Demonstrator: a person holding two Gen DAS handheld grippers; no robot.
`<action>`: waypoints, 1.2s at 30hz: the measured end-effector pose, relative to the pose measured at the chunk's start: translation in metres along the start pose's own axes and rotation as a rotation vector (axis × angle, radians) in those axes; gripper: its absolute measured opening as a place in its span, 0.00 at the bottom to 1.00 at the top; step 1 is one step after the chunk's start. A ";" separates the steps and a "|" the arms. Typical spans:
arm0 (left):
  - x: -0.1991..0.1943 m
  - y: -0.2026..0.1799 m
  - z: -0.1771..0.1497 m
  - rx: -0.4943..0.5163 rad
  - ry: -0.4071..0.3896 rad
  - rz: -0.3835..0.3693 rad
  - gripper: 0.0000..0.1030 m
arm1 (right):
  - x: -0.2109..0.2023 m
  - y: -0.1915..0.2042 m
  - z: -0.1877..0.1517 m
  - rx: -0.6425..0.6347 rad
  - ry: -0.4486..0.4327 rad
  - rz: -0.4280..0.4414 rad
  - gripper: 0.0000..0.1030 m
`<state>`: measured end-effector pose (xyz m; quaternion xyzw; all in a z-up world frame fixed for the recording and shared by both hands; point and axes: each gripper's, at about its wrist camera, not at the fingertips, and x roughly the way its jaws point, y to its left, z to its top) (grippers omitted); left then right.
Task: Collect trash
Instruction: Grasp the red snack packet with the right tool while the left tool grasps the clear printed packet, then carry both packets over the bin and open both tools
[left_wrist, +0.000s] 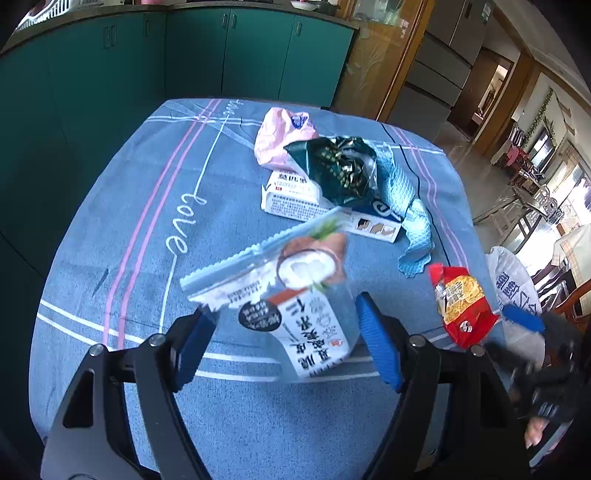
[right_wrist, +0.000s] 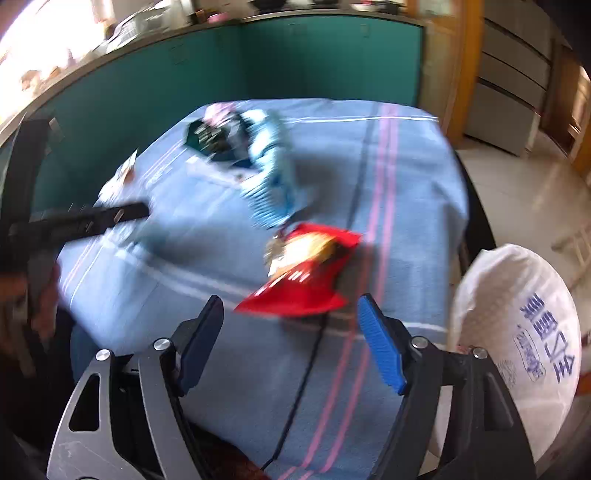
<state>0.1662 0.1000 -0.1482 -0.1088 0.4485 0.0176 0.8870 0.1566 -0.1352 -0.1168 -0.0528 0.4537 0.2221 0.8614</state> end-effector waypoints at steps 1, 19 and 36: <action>0.001 0.000 -0.001 0.004 0.006 0.000 0.74 | 0.000 -0.004 0.003 0.029 -0.012 -0.026 0.72; 0.009 0.002 -0.006 0.018 0.029 0.018 0.89 | 0.065 0.023 0.019 -0.046 0.047 -0.102 0.61; 0.019 0.003 -0.006 0.021 0.041 -0.037 0.55 | 0.024 -0.014 0.007 0.069 -0.021 -0.037 0.42</action>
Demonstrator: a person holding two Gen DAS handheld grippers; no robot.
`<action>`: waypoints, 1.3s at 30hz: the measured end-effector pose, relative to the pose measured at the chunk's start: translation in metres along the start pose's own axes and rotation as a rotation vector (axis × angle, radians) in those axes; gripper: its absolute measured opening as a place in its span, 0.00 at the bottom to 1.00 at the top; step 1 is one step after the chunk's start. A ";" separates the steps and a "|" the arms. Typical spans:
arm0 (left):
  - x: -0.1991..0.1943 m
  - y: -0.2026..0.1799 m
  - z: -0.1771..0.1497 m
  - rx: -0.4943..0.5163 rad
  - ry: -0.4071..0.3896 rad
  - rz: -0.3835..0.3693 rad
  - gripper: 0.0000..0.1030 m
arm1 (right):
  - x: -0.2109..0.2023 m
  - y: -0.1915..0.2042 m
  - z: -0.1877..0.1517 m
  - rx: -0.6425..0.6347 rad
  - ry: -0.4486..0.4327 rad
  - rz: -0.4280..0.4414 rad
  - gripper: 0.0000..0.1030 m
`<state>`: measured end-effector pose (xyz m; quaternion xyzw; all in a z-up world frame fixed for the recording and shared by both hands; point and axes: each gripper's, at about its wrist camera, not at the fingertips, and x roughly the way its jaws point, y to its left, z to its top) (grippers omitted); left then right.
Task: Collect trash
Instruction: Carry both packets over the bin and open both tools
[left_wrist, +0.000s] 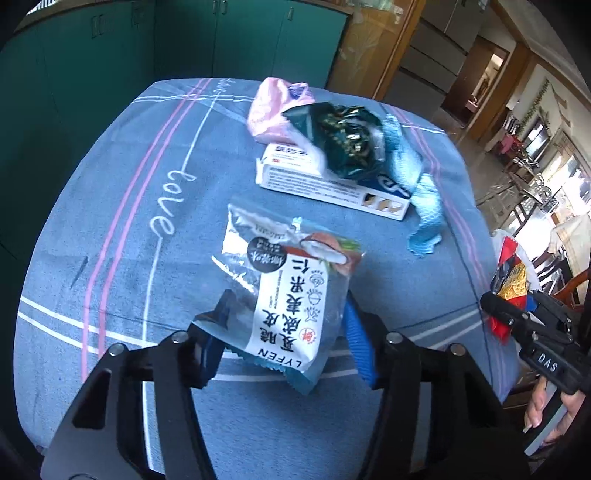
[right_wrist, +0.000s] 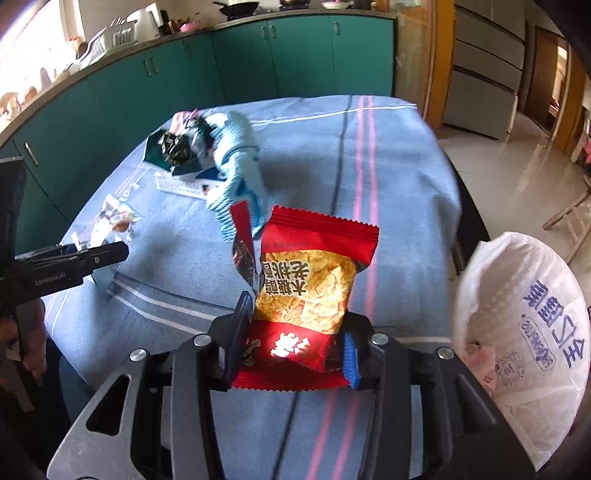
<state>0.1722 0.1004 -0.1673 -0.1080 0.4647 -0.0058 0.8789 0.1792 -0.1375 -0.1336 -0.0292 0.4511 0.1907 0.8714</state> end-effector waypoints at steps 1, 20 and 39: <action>-0.003 -0.003 0.000 0.006 -0.010 -0.007 0.53 | -0.004 -0.004 0.000 0.009 -0.008 -0.005 0.42; -0.014 -0.201 -0.004 0.362 -0.034 -0.309 0.52 | -0.087 -0.172 -0.062 0.326 -0.065 -0.346 0.42; 0.038 -0.283 -0.008 0.469 0.022 -0.312 0.89 | -0.088 -0.208 -0.086 0.428 -0.037 -0.422 0.63</action>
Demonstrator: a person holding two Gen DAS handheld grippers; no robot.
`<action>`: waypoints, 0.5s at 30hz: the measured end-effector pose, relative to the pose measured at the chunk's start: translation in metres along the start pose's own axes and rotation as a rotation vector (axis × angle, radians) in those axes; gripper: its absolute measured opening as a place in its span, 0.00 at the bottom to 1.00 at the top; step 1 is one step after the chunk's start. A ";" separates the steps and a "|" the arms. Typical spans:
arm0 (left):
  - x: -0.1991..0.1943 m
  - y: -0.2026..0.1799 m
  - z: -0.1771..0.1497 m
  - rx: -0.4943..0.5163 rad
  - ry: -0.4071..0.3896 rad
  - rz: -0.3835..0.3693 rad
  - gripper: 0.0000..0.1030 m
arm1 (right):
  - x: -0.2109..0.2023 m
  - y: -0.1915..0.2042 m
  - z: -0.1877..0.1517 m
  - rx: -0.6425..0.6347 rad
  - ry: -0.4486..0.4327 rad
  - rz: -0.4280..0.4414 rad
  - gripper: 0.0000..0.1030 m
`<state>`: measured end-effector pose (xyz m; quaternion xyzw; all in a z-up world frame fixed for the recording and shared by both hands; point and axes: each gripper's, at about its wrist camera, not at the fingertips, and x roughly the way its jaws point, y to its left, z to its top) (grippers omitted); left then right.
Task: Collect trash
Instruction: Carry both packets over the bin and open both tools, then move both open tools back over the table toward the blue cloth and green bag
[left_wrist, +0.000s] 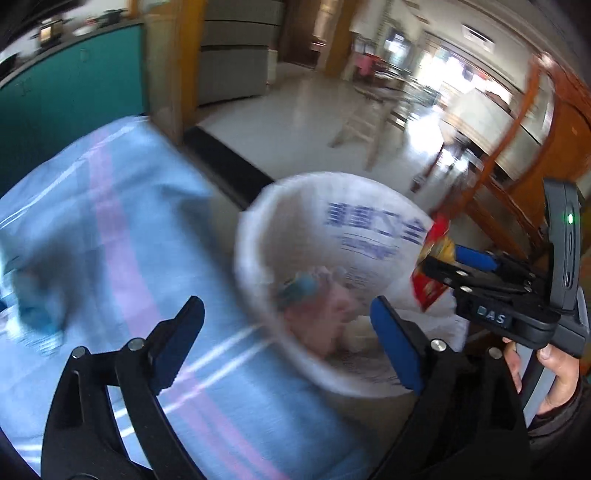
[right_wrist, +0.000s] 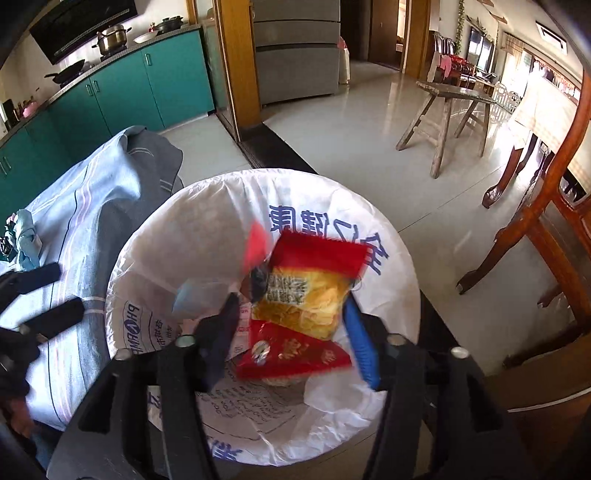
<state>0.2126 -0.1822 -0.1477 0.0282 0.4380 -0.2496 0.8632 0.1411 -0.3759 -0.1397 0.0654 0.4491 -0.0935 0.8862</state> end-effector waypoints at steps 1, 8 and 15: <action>-0.007 0.011 -0.001 -0.028 -0.013 0.020 0.90 | 0.000 0.002 0.002 -0.002 -0.004 -0.002 0.68; -0.068 0.080 -0.018 -0.174 -0.116 0.225 0.91 | 0.001 0.030 0.011 -0.052 -0.022 0.007 0.76; -0.101 0.130 -0.042 -0.313 -0.154 0.288 0.92 | -0.004 0.067 0.012 -0.122 -0.035 0.050 0.76</action>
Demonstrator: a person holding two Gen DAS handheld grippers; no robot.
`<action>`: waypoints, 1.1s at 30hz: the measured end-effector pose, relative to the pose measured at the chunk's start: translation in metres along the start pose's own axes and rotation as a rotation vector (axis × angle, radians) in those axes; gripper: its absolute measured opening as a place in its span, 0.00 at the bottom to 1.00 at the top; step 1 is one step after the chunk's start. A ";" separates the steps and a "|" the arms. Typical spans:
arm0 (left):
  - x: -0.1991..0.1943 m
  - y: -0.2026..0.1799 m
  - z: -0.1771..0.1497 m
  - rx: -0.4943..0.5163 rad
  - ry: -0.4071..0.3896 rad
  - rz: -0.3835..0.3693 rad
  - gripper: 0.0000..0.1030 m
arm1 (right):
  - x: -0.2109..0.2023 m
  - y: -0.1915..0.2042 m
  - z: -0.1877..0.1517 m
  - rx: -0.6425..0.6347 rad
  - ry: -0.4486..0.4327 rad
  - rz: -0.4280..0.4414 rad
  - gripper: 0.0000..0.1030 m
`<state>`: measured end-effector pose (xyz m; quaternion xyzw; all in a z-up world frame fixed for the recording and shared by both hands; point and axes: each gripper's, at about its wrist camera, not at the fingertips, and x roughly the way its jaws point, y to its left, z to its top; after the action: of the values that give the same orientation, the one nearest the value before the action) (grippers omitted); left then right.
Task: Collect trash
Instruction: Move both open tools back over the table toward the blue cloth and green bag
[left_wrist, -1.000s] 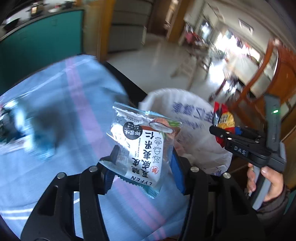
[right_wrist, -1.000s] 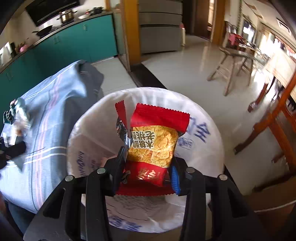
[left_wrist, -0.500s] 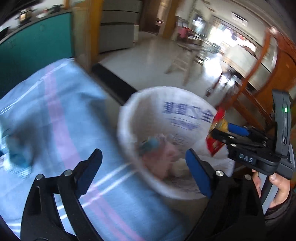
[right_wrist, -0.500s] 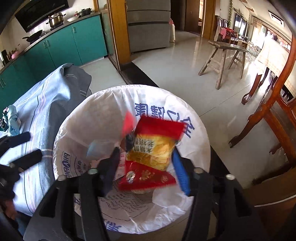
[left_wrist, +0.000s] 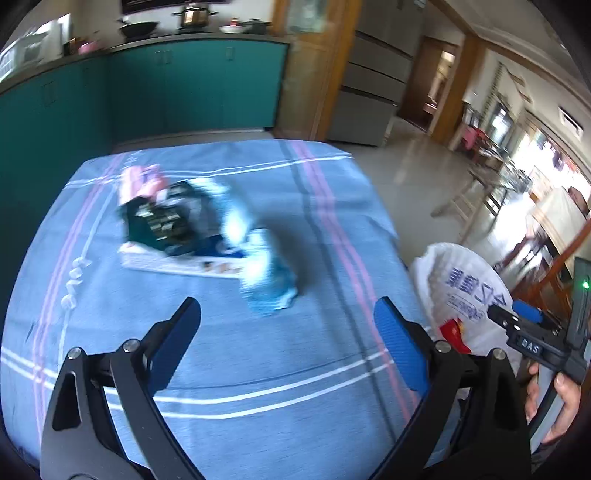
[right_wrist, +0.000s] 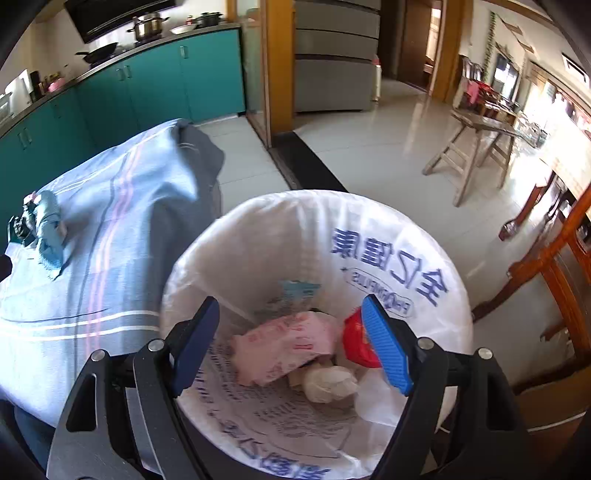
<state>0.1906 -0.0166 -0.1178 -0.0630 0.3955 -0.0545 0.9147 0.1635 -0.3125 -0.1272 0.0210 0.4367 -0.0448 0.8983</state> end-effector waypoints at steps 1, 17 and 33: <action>-0.001 0.006 0.000 -0.011 0.000 0.008 0.92 | -0.001 0.005 0.000 -0.009 -0.001 0.006 0.76; -0.037 0.043 -0.012 -0.068 -0.043 0.066 0.92 | -0.026 0.040 -0.001 -0.085 -0.039 0.040 0.76; -0.069 0.085 -0.026 -0.110 -0.069 0.121 0.92 | -0.034 0.097 0.001 -0.149 -0.070 0.151 0.76</action>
<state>0.1292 0.0755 -0.0996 -0.0908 0.3691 0.0247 0.9246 0.1528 -0.2140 -0.0998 -0.0144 0.4044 0.0549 0.9128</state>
